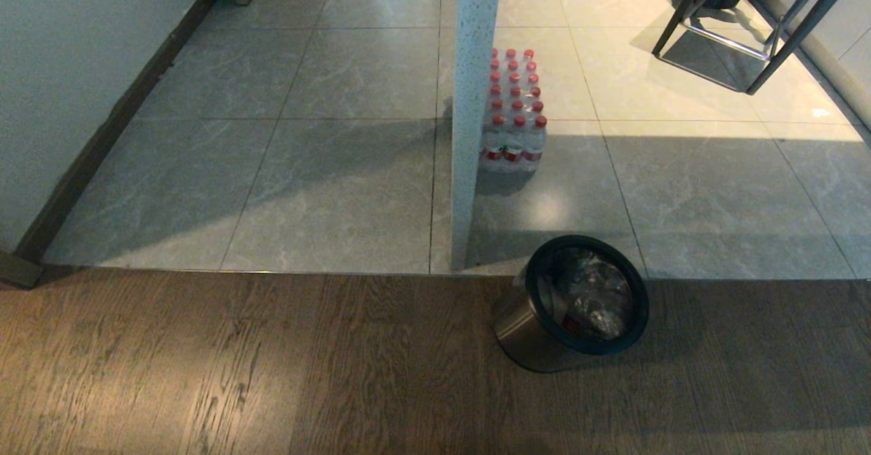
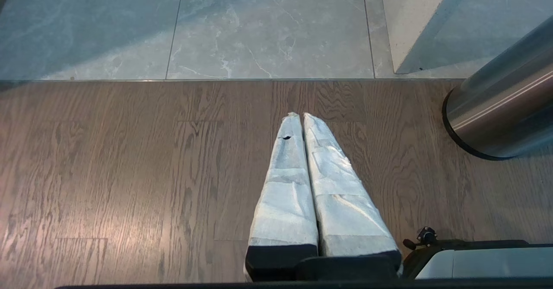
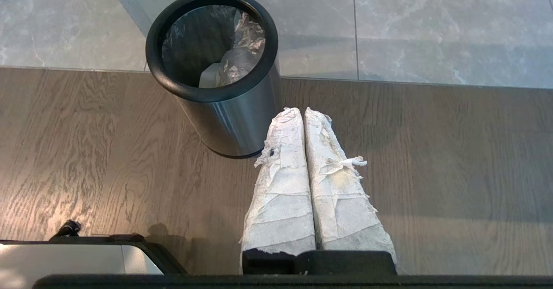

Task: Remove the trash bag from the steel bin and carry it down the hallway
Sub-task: Place the outer trash can on the ground

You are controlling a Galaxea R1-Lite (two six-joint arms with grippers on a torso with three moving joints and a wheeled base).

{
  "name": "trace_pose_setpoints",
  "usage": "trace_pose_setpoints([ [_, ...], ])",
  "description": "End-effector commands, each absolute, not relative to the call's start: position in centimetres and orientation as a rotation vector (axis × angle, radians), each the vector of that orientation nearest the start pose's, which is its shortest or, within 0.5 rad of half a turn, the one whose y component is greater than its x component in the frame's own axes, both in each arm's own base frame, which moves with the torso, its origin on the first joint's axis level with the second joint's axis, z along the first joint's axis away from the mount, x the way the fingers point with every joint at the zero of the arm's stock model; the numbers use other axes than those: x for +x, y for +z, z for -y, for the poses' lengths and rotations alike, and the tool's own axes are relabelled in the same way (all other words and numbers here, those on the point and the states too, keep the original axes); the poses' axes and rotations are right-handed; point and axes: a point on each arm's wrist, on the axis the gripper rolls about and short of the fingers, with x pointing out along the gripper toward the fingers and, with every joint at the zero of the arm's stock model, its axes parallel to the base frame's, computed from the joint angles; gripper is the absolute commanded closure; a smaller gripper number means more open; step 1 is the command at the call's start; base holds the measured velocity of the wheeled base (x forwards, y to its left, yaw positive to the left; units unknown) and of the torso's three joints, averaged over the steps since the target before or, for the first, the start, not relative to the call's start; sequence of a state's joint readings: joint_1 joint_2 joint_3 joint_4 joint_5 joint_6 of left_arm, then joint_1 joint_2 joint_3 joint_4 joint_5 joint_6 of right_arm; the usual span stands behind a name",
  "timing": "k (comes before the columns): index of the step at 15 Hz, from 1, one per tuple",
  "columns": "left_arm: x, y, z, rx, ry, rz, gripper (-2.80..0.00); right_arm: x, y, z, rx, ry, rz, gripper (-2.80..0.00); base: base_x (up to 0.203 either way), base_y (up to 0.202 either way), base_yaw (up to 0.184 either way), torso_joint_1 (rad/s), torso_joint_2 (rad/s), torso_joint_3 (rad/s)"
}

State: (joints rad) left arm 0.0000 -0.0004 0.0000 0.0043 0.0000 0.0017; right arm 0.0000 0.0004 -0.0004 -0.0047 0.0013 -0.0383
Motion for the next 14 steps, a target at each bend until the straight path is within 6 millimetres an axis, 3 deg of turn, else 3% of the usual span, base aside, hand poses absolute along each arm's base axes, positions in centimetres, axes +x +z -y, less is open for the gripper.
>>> trace_pose_setpoints([
  [1, -2.3, 7.5, 0.0, 0.002, 0.000, -0.003, 0.00, -2.3, 7.6, 0.0, -0.042, 0.004, -0.007, 0.00, 0.000, 0.000, 0.000, 0.000, 0.00, 0.000],
  [4, -2.3, 7.5, 0.0, 0.002, 0.000, -0.005, 0.00, -2.5, 8.3, 0.0, -0.038, 0.000, 0.010, 0.00, 0.000, 0.000, 0.000, 0.000, 0.00, 0.000],
  [6, -2.3, 7.5, 0.0, 0.002, 0.000, -0.005, 0.00, -3.1, 12.1, -0.1, -0.038, 0.031, 0.024, 0.00, 0.000, 0.000, 0.000, 0.000, 0.00, 0.000],
  [8, -2.3, 7.5, 0.0, 0.002, 0.000, -0.005, 0.00, -2.4, 17.2, -0.1, -0.029, 0.055, -0.089, 0.00, 0.000, 0.000, 0.000, 0.000, 0.00, 0.000],
  [10, -2.3, 7.5, 0.0, 0.002, 0.000, -0.005, 0.00, 0.3, 21.1, -0.2, -0.014, 0.115, -0.288, 0.00, 0.000, 0.000, 0.000, 0.000, 0.00, 0.000],
  [14, -2.3, 7.5, 0.0, 0.002, 0.000, -0.005, 0.00, 10.2, 24.0, -1.3, 0.024, 0.308, -0.653, 0.00, 0.000, 0.000, 0.000, 0.000, 0.00, 0.000],
])
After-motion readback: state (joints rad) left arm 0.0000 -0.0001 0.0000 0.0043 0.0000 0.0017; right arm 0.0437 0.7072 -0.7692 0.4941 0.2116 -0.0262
